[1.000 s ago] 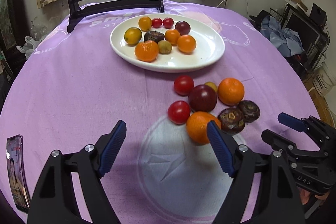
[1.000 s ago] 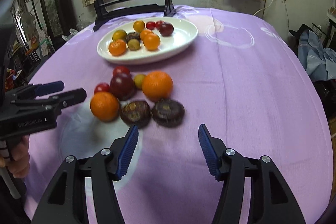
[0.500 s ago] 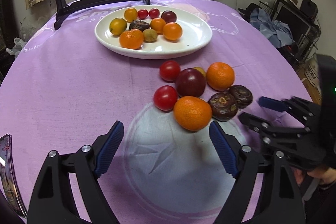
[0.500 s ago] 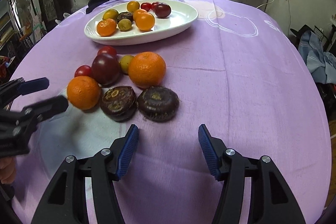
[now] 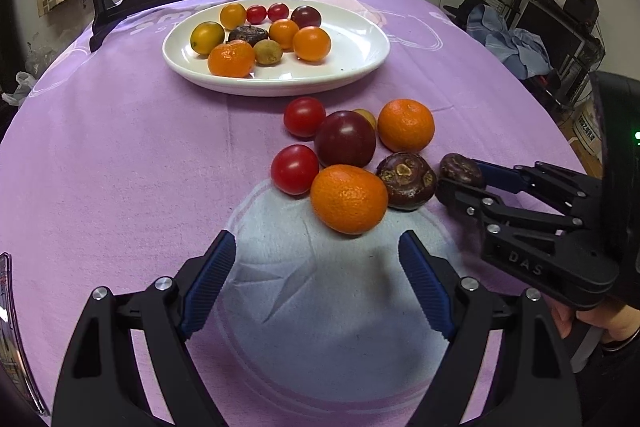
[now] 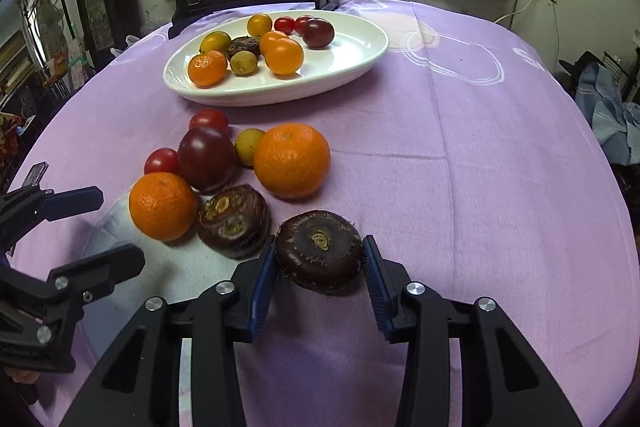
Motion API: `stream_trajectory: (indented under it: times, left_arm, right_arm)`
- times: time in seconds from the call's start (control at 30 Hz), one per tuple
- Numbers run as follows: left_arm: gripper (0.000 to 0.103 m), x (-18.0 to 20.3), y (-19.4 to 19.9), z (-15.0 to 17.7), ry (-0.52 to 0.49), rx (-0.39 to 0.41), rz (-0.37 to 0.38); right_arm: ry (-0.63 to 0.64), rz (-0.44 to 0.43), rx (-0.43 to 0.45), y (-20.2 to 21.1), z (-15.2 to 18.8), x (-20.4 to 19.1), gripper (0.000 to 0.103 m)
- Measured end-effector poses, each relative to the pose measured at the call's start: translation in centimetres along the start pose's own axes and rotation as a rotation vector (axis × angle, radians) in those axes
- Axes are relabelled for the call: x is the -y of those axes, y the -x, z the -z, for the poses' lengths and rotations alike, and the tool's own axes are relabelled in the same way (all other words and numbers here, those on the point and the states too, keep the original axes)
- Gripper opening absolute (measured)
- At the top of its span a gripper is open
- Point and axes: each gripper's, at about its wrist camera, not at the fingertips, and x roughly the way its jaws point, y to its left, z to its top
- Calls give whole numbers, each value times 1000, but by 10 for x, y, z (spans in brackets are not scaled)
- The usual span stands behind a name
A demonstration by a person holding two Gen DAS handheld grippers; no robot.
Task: Organize fruits
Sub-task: 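Grasp a mandarin with the left gripper while the right grasps a dark brown fruit, then carry both fruits over the white plate and open both grippers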
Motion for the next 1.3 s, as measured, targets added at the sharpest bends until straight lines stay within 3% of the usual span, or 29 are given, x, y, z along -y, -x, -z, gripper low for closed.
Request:
stream_trajectory:
  times: [0.27,0.4,0.7,0.73,0.8,0.83,1.07,1.3]
  left_arm:
    - [81,12,-8,4,-40,-16,-22]
    - [70,17,-17,2,-44,-50,-41]
    - [68,28,-36,-20,-87,-41,-113]
    - [66,29,-37,-23,-92,-39,-120]
    - [54,29,-37,-25,-94,-35,-119]
    - [41,30,-35,-25,-102,-29,-113]
    - [42,23,-15,-8,-99,-36,-54]
    - [42,5,34,-7,-89,54,-24]
  right_arm:
    - [-9,-25,44,13,1,8,43]
    - [3,-16,56,21,1,7,43]
    - [11,-51,105,42,1,5,43]
    - [8,-50,104,41,1,5,43]
    - [0,-41,95,38,0,7,43]
    - [-3,-37,92,37,0,8,43]
    - [-2,-24,95,34,1,7,43]
    - [-16,-71,161,44,-2,5,43]
